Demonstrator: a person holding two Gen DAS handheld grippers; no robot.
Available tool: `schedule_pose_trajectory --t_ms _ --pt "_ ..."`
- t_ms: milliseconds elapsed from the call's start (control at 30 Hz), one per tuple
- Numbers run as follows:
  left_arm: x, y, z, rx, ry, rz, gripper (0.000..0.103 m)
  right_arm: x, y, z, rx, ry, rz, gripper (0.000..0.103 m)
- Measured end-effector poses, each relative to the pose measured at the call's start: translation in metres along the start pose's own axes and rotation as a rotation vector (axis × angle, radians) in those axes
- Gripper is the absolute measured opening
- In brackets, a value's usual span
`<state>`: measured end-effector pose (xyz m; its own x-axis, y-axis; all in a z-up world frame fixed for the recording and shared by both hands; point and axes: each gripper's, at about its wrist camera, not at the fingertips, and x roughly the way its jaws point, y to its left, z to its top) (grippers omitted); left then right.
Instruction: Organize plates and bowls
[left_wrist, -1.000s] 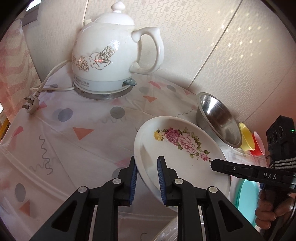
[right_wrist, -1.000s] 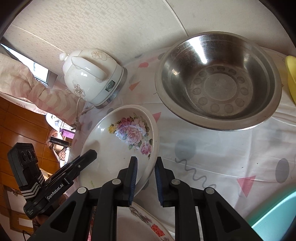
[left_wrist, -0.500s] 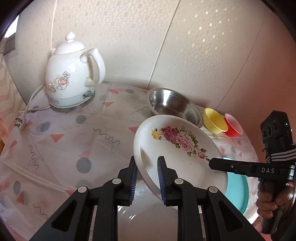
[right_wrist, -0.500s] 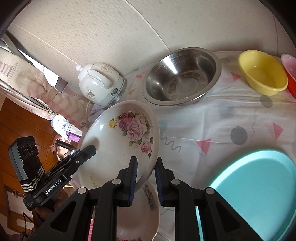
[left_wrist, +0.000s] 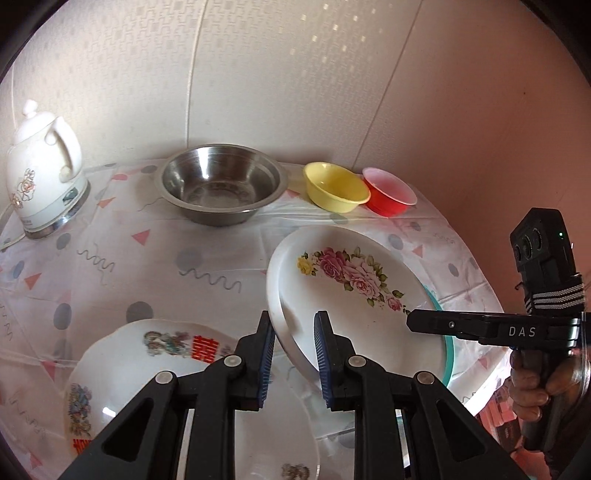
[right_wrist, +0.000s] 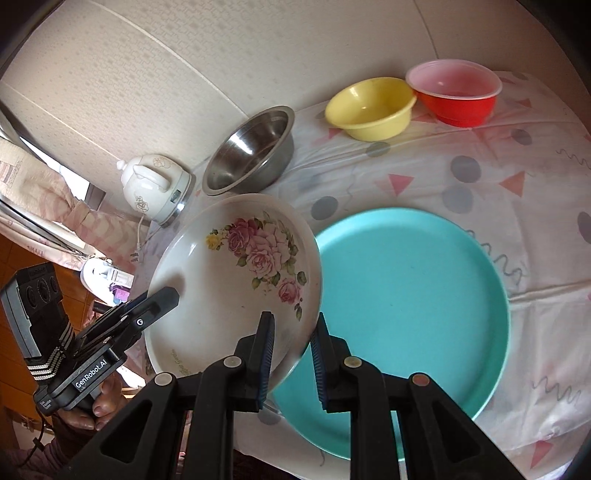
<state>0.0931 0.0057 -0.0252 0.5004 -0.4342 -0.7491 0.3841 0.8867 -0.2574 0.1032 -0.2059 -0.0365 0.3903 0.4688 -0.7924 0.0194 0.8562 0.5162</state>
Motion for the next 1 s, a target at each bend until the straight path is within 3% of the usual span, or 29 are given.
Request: schedule_pose_trajectory --t_ms 433,700,1000 --pt "0.054 -0.055 -0.017 0.063 0.126 -0.055 0.023 -0.02 -0.066 -0.026 0.101 -0.007 -0.139 0.021" --pt "0.073 -0.058 -0.025 0.068 0.184 -0.041 0.022 -0.019 -0.071 -0.028 0.096 -0.005 -0.191 0.021" --pt "0.084 -0.057 -0.027 0.079 0.195 -0.001 0.022 -0.013 -0.064 -0.031 0.047 -0.003 -0.24 0.021"
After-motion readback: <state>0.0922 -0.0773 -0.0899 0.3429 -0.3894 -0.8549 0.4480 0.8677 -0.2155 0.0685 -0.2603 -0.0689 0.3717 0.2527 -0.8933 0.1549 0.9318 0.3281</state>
